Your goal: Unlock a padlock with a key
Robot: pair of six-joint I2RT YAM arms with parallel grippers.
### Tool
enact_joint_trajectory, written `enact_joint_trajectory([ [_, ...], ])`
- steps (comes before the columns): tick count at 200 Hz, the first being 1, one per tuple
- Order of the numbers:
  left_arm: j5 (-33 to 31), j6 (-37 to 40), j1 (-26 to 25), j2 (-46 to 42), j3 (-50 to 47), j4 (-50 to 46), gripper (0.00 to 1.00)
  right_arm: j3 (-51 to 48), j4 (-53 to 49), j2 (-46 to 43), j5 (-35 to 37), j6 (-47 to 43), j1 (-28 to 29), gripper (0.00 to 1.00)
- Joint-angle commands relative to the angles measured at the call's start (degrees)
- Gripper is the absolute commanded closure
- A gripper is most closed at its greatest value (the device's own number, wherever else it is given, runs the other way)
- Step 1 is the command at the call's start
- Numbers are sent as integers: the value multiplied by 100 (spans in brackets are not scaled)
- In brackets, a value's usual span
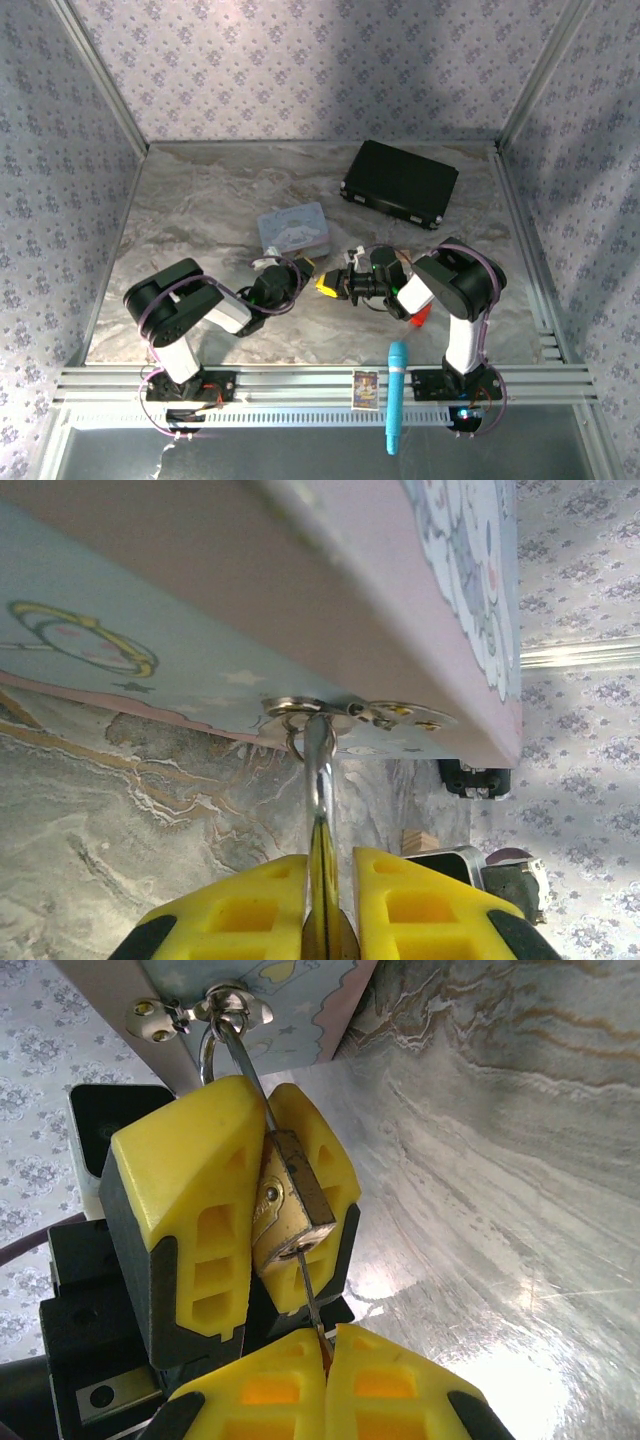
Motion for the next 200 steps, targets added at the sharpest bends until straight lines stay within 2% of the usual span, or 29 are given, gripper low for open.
enact_joint_trajectory([
  [1,334,-548,-91,-20,31,-144,96,62,391,95,135,110,-53,100],
  [48,337,-549,-196,-154,124,-390,96,108,1075,427,179,513,-165,100],
  [116,374,-571,-241,-73,239,-576,89,262,1047,485,207,486,12,100],
  [150,384,-563,-254,-72,284,-643,89,264,1074,561,327,490,79,100],
  [200,394,-555,-316,-81,381,-819,96,381,1043,579,335,469,79,100],
])
